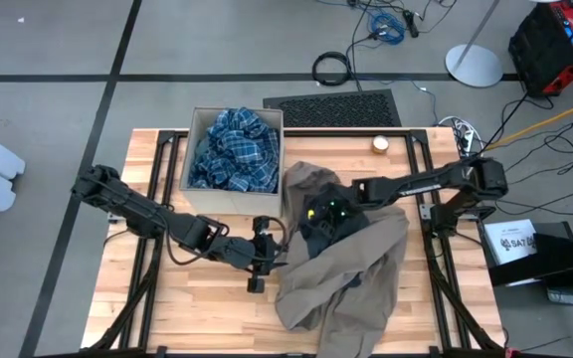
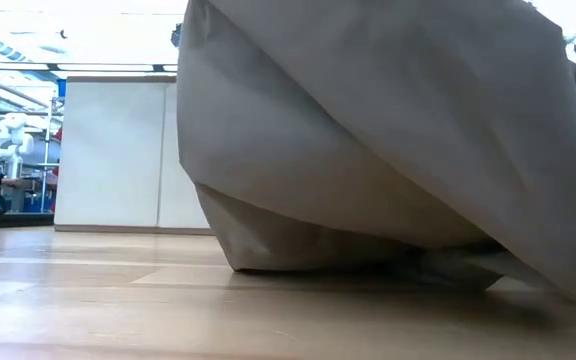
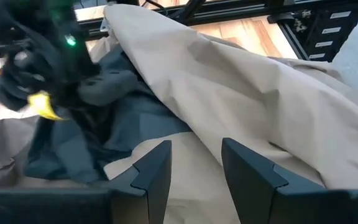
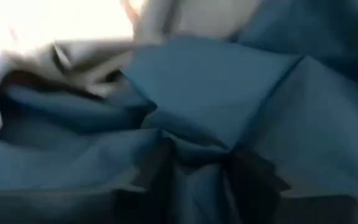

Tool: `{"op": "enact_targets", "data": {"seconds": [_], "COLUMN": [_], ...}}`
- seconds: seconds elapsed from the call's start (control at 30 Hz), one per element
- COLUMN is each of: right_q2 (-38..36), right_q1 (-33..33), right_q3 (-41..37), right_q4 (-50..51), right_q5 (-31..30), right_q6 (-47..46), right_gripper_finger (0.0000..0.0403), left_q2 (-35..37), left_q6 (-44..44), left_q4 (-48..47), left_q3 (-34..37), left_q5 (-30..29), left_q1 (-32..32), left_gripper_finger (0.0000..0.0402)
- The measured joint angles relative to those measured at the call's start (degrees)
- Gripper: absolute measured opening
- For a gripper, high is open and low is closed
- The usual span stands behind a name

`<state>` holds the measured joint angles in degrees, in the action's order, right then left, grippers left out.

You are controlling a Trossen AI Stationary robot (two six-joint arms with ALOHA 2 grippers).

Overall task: Sort clothes
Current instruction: Put the brown jacket into the laundry organizer

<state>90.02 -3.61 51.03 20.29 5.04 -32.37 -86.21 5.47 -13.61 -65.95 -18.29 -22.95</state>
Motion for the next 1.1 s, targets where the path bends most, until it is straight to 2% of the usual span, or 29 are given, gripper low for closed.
{"op": "enact_targets", "data": {"seconds": [0.1,0.17,0.3,0.4,0.7,0.87,1.1], "right_q2": [0.7,0.5,-1.8,-4.9,-12.7,-13.7,-13.5], "right_q1": [1.3,2.6,5.2,7.4,16.1,21.5,24.8], "right_q3": [-0.8,-0.8,2.8,9.5,41.1,56.4,71.1], "right_q4": [-0.1,-0.5,0.9,4.4,20.9,22.4,18.6], "right_q5": [1.3,1.2,1.3,0.2,-15.8,-22.9,-24.6], "right_q6": [0.2,0.4,-0.4,1.5,12.0,19.9,32.8], "right_gripper_finger": [0.0045,0.0015,0.0002,0.0001,0.0000,0.0000,0.0000], "left_q2": [0.0,0.0,0.0,0.0,0.0,0.0,3.5], "left_q6": [0.0,0.1,0.1,0.1,-0.3,-3.1,-9.9], "left_q4": [0.0,-0.1,-0.8,-0.9,-1.1,0.1,0.2], "left_q3": [0.0,0.0,0.0,0.0,0.0,0.0,-4.8], "left_q5": [0.0,0.0,0.0,0.0,0.0,-0.8,-1.0], "left_q1": [0.0,0.0,0.0,0.0,0.0,0.0,-1.1], "left_gripper_finger": [0.0151,0.0151,0.0151,0.0151,0.0151,0.0151,0.0151]}}
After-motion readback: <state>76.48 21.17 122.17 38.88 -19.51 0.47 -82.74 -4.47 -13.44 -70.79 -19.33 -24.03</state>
